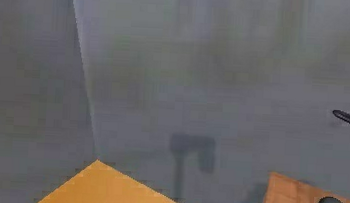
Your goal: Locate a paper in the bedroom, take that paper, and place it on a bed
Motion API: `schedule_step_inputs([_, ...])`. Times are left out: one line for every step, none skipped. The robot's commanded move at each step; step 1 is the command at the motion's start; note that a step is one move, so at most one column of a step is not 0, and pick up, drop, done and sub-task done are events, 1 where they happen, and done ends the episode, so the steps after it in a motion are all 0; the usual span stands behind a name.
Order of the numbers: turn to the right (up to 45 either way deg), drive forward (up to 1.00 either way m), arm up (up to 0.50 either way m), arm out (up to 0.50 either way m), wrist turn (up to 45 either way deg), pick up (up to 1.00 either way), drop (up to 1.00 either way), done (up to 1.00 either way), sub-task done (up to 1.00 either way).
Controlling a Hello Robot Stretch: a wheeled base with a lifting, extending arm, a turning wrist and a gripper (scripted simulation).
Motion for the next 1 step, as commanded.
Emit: schedule_step_inputs([-18.0,0.00,0.00,0.00,0.0,0.00,0.00,0.00,0.00])
